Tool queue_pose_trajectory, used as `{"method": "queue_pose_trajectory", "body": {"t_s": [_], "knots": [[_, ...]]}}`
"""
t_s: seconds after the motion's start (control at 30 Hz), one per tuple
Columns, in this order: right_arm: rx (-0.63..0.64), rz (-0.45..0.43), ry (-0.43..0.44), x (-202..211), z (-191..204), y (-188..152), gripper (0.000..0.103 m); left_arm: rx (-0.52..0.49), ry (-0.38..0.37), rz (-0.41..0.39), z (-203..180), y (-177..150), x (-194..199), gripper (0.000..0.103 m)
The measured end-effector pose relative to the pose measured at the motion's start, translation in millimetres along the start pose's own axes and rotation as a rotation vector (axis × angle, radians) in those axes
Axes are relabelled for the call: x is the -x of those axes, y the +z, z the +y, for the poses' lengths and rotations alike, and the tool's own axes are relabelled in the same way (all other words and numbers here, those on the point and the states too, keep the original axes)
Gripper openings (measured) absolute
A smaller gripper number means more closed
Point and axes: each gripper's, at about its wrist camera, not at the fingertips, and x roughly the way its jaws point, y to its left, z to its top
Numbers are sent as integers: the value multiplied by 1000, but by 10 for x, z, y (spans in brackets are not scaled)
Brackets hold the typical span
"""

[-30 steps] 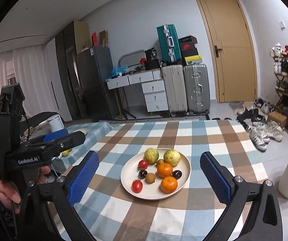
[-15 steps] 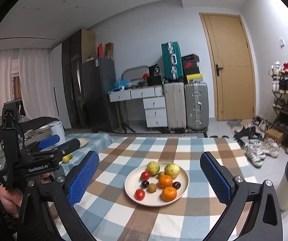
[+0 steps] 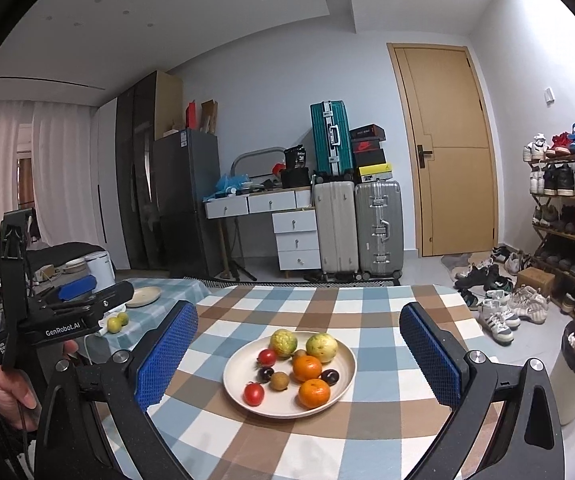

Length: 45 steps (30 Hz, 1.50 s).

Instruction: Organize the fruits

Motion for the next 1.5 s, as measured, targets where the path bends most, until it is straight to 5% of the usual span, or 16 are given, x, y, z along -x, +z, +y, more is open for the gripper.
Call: {"method": "queue_pose_trajectory", "body": {"t_s": [0.5,1.5], "knots": [[6,70,-6,-410,-163,-489,103,-49,50,19,-72,-603,-613,103],[106,128,-31,-585,-44,-757,103,-43,8,54,-16,-849,-864,103]]}}
